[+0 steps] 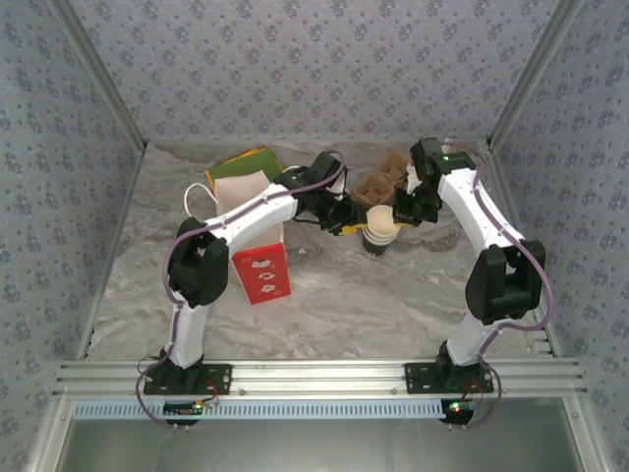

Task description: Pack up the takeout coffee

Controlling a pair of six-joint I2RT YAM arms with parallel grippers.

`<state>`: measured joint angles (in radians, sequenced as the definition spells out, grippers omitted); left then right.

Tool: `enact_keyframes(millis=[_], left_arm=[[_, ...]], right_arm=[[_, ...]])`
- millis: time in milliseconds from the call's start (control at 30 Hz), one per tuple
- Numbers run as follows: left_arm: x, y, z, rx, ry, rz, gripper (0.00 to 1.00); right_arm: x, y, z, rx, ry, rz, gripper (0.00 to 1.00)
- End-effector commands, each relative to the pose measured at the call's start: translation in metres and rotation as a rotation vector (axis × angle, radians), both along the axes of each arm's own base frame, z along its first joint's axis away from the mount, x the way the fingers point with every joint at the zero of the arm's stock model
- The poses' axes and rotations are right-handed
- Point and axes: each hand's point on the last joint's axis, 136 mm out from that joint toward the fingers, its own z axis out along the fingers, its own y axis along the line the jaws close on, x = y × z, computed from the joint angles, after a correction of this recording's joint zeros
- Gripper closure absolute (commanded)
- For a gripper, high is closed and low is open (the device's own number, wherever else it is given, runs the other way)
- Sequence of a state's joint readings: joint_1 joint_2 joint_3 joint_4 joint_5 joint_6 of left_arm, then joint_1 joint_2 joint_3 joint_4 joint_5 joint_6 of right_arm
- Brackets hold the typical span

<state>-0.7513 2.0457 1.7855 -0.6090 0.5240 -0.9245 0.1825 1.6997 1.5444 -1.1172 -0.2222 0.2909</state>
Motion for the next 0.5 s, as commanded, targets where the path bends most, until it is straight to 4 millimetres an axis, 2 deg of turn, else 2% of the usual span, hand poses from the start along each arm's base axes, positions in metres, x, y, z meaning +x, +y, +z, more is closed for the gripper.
enact_keyframes(millis=[0, 467], left_arm=[[-0.001, -0.005, 0.007, -0.016, -0.008, -0.022, 0.65], [-0.002, 0.000, -0.009, -0.001, 0.031, -0.008, 0.65]], right_arm=[[-0.004, 0.001, 0.000, 0.018, 0.005, 0.002, 1.00], [-0.005, 0.002, 0.002, 0.031, 0.003, 0.002, 1.00]])
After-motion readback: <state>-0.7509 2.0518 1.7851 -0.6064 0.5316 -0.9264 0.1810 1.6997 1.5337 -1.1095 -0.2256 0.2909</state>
